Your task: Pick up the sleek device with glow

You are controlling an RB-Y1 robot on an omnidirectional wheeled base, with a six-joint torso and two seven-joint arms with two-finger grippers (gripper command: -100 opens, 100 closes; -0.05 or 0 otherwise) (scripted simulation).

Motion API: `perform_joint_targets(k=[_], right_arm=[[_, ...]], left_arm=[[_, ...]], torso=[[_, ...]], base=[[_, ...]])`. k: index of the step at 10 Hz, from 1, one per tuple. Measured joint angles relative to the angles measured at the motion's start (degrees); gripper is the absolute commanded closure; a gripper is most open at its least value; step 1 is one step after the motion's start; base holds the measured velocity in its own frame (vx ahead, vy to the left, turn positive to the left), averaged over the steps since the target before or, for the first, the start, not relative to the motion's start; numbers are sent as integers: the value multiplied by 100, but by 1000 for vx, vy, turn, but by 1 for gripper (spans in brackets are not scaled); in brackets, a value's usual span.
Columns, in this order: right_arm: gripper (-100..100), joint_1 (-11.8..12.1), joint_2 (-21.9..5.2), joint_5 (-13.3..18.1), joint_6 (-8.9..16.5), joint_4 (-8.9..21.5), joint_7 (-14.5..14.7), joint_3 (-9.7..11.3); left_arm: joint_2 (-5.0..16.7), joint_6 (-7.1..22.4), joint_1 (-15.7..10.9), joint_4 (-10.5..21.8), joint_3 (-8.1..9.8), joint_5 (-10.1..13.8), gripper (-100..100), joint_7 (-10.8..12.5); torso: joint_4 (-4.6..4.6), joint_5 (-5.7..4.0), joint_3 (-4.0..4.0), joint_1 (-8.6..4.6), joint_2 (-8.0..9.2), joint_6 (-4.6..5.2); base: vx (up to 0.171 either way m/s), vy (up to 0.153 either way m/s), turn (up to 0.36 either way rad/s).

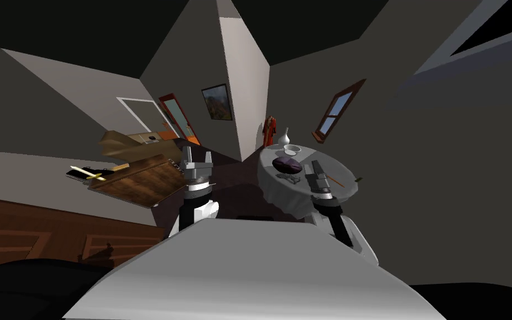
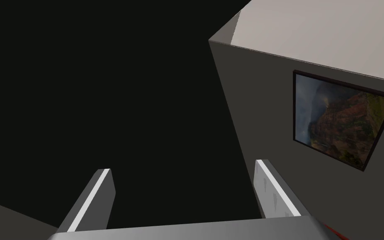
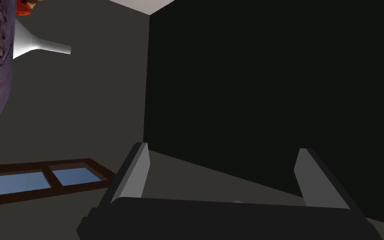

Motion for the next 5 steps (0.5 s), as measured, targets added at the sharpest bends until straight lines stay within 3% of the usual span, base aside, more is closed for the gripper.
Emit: perform_joint_targets(k=[5], right_arm=[[-100,200,-791,249,-250,290,-24,-307]], left_arm=[[0,0,0,0,0,0,0,0]], torso=[[0,1,0,0,0,0]], base=[[62,145,37]])
